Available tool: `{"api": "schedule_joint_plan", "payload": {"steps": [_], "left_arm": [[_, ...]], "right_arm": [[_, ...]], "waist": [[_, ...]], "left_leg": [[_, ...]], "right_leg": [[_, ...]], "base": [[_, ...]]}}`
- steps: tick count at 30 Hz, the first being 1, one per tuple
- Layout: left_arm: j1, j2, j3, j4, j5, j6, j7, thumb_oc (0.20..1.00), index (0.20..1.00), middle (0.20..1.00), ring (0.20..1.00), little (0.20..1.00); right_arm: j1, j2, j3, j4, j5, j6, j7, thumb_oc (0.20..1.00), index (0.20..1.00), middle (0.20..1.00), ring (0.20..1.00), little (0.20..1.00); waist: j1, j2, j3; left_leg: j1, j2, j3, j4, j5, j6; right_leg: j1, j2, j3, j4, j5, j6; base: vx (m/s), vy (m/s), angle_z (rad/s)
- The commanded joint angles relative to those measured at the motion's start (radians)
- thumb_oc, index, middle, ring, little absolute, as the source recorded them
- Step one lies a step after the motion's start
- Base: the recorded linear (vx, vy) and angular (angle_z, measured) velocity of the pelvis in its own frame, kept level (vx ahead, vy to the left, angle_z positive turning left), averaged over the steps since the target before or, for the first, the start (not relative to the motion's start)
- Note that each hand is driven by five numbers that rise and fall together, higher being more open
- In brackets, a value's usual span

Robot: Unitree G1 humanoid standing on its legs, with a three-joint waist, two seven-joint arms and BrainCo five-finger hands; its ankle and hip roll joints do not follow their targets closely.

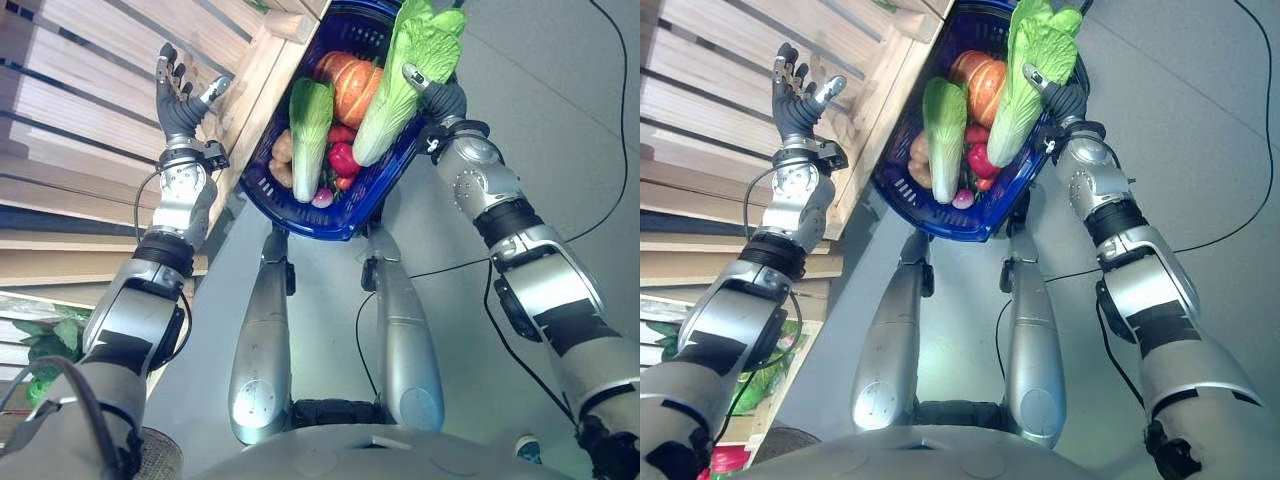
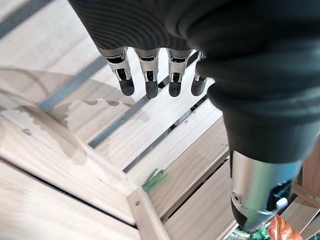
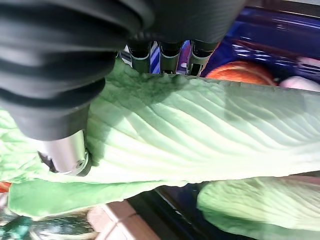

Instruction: Pick up fruits and vegetables into the basket

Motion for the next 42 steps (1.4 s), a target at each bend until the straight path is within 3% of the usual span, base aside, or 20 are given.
{"api": "schedule_joint_plan", "payload": {"steps": [1, 11, 22, 34, 35, 36, 37, 38, 42], "left_arm": [[-0.031, -0.010, 0.004, 0.017, -0.027, -0.035, -0.014, 1.000, 1.000, 1.000, 1.000, 1.000], [-0.046, -0.047, -0.021, 0.037, -0.027, -0.074, -0.039, 1.000, 1.000, 1.000, 1.000, 1.000], [-0.038, -0.088, -0.030, 0.024, -0.020, -0.104, -0.027, 1.000, 1.000, 1.000, 1.000, 1.000], [-0.024, -0.124, -0.039, 0.004, -0.023, -0.134, -0.018, 1.000, 1.000, 1.000, 1.000, 1.000], [-0.020, -0.127, -0.043, -0.001, -0.024, -0.139, -0.014, 1.000, 1.000, 1.000, 1.000, 1.000], [-0.017, -0.131, -0.045, -0.004, -0.022, -0.143, -0.010, 1.000, 1.000, 1.000, 1.000, 1.000], [-0.013, -0.133, -0.045, -0.008, -0.021, -0.146, -0.006, 1.000, 1.000, 1.000, 1.000, 1.000], [-0.011, -0.134, -0.047, -0.010, -0.022, -0.148, -0.003, 1.000, 1.000, 1.000, 1.000, 1.000], [-0.003, -0.144, -0.048, -0.018, -0.011, -0.149, 0.011, 1.000, 1.000, 1.000, 1.000, 1.000]], "right_arm": [[-0.049, -0.017, 0.020, 0.027, 0.032, 0.029, 0.074, 0.200, 0.200, 0.200, 0.200, 0.200], [-0.101, 0.018, 0.004, 0.249, 0.097, 0.139, 0.192, 0.200, 0.200, 0.200, 0.200, 0.200], [-0.107, 0.036, -0.023, 0.329, 0.077, 0.195, 0.162, 0.200, 0.200, 0.200, 0.200, 0.200], [-0.137, 0.014, -0.050, 0.369, 0.047, 0.168, 0.039, 0.200, 0.200, 0.200, 0.200, 0.200], [-0.140, 0.012, -0.053, 0.371, 0.036, 0.161, 0.016, 0.263, 0.263, 0.263, 0.263, 0.263], [-0.143, 0.011, -0.054, 0.372, 0.037, 0.156, -0.006, 0.489, 0.489, 0.489, 0.489, 0.489], [-0.144, 0.010, -0.056, 0.372, 0.036, 0.154, -0.017, 0.868, 0.868, 0.868, 0.868, 0.868], [-0.145, 0.009, -0.059, 0.373, 0.031, 0.157, -0.022, 1.000, 1.000, 1.000, 1.000, 1.000], [-0.141, 0.012, -0.066, 0.375, 0.021, 0.151, -0.038, 1.000, 1.000, 1.000, 1.000, 1.000]], "waist": [[0.008, 0.085, -0.027], [0.036, 0.111, -0.027], [0.047, 0.137, -0.027], [0.050, 0.167, -0.027], [0.051, 0.171, -0.027], [0.051, 0.175, -0.027], [0.052, 0.178, -0.027], [0.052, 0.180, -0.027], [0.052, 0.183, -0.027]], "left_leg": [[-0.058, -0.080, 0.023, 0.047, -0.039, 0.033], [-0.082, -0.093, 0.009, 0.063, -0.036, 0.040], [-0.102, -0.103, 0.003, 0.074, -0.032, 0.041], [-0.127, -0.107, 0.006, 0.085, -0.028, 0.042], [-0.131, -0.107, 0.006, 0.086, -0.027, 0.042], [-0.133, -0.108, 0.007, 0.084, -0.026, 0.043], [-0.137, -0.108, 0.007, 0.085, -0.025, 0.043], [-0.139, -0.108, 0.006, 0.086, -0.026, 0.043], [-0.140, -0.110, 0.005, 0.086, -0.027, 0.046]], "right_leg": [[-0.002, 0.026, -0.058, 0.099, -0.121, 0.044], [-0.028, 0.018, -0.069, 0.121, -0.124, 0.040], [-0.049, 0.013, -0.068, 0.133, -0.125, 0.039], [-0.084, 0.007, -0.060, 0.148, -0.123, 0.042], [-0.089, 0.007, -0.059, 0.151, -0.123, 0.042], [-0.093, 0.007, -0.058, 0.152, -0.123, 0.042], [-0.098, 0.008, -0.056, 0.153, -0.124, 0.042], [-0.101, 0.007, -0.055, 0.156, -0.125, 0.043], [-0.104, 0.009, -0.053, 0.161, -0.128, 0.041]], "base": [[0.01, -0.008, 0.12], [0.00, -0.001, 0.02], [0.00, 0.010, 0.04], [0.00, 0.006, 0.00], [0.01, 0.033, 0.00], [0.01, 0.037, 0.00], [0.00, 0.031, 0.00], [0.00, 0.000, 0.00], [0.00, 0.000, 0.00]]}}
